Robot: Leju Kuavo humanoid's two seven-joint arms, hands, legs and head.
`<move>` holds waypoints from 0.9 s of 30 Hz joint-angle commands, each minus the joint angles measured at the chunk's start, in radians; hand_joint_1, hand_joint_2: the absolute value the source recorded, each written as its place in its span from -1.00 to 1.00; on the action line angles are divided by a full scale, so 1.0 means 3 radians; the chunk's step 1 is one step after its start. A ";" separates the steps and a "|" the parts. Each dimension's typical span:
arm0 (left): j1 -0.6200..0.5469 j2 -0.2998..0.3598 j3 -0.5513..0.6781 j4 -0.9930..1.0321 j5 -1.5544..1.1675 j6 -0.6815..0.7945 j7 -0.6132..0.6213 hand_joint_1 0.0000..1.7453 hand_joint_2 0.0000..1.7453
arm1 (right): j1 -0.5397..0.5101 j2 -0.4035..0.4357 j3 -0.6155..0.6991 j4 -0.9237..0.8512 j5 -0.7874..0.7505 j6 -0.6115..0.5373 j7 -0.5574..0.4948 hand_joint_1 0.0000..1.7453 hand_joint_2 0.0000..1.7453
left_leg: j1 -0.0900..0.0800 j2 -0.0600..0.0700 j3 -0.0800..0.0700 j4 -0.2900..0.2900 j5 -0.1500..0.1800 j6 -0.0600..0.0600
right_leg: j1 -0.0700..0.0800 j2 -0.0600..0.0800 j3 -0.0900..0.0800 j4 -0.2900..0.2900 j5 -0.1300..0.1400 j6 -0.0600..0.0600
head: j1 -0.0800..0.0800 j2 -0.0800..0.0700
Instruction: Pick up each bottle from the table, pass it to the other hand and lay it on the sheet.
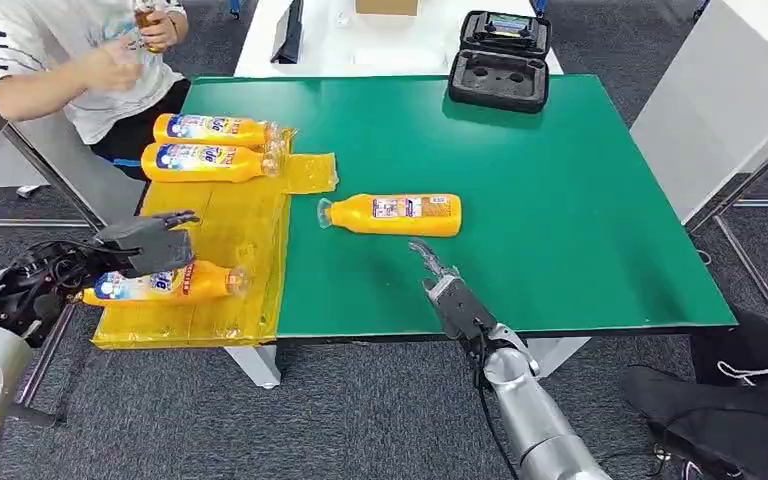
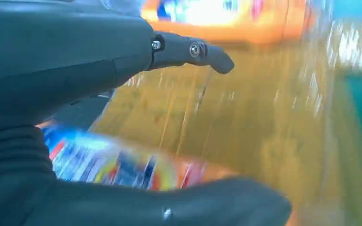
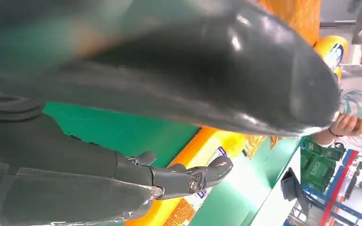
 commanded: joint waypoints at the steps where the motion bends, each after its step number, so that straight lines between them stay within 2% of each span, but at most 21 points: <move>1: 0.0417 -0.0662 0.0862 -0.0673 0.0732 0.0959 -0.0214 -1.00 1.00 | -0.0121 0.0013 0.0016 -0.0033 0.0164 -0.0095 0.0092 -1.00 -1.00 | 0.0003 -0.0012 0.0002 0.0001 0.0001 -0.0002 | 0.0003 -0.0013 0.0010 -0.0004 -0.0001 -0.0002 | 0.0001 0.0000; 3: 0.0732 -0.0794 0.1039 -0.1234 0.1068 0.1146 -0.0514 -1.00 1.00 | -0.0244 -0.0003 0.0078 -0.0021 0.0223 -0.0135 0.0139 -1.00 -1.00 | -0.0006 -0.0002 0.0000 -0.0003 0.0002 0.0000 | -0.0006 -0.0003 0.0003 -0.0001 0.0000 0.0000 | 0.0001 0.0000; 5: 0.1043 -0.0902 0.1131 -0.1723 0.1451 0.1073 -0.0641 -1.00 1.00 | -0.0467 -0.0051 0.0173 0.0141 0.0288 -0.0195 0.0198 -1.00 -1.00 | -0.0006 0.0004 0.0002 0.0001 -0.0002 -0.0002 | -0.0006 0.0003 0.0005 -0.0002 0.0001 0.0001 | 0.0001 0.0000; 8: 0.1241 -0.0985 0.1147 -0.1901 0.1711 0.1113 -0.0763 -1.00 1.00 | -0.0699 -0.0078 0.0224 0.0413 0.0315 -0.0250 0.0212 -1.00 -1.00 | -0.0014 0.0012 0.0001 0.0001 -0.0002 -0.0002 | -0.0013 0.0010 -0.0001 0.0001 0.0003 0.0001 | 0.0001 0.0000; 9: 0.1317 -0.1042 0.1155 -0.1934 0.1806 0.1149 -0.0839 -1.00 1.00 | -0.0793 -0.0090 0.0234 0.0517 0.0317 -0.0268 0.0218 -1.00 1.00 | -0.0011 0.0016 0.0004 0.0002 -0.0004 -0.0003 | -0.0010 0.0014 0.0003 0.0000 0.0003 -0.0001 | 0.0001 0.0000; 16: 0.1416 -0.1146 0.1041 -0.1790 0.1917 0.1404 -0.0997 -1.00 1.00 | -0.1266 -0.0178 0.0305 0.1122 0.0433 -0.0425 0.0419 -1.00 1.00 | -0.0009 0.0007 0.0000 0.0003 0.0001 -0.0002 | -0.0008 0.0006 -0.0001 -0.0001 0.0005 -0.0001 | 0.0000 0.0000; 22: 0.1405 -0.1138 0.1040 -0.1789 0.1917 0.1402 -0.0996 -1.00 1.00 | -0.1260 -0.0171 0.0303 0.1131 0.0430 -0.0428 0.0415 -1.00 1.00 | -0.0008 0.0005 -0.0001 0.0003 0.0003 0.0001 | -0.0007 0.0003 0.0000 0.0000 0.0005 0.0003 | 0.0001 0.0000; 27: 0.1386 -0.1183 0.0949 -0.1619 0.1860 0.1448 -0.1003 -1.00 1.00 | -0.1514 -0.0277 0.0319 0.1501 0.0442 -0.0479 0.0519 -1.00 1.00 | -0.0009 0.0004 -0.0002 0.0004 0.0003 0.0001 | -0.0008 0.0002 -0.0001 0.0003 0.0005 0.0003 | -0.0001 0.0000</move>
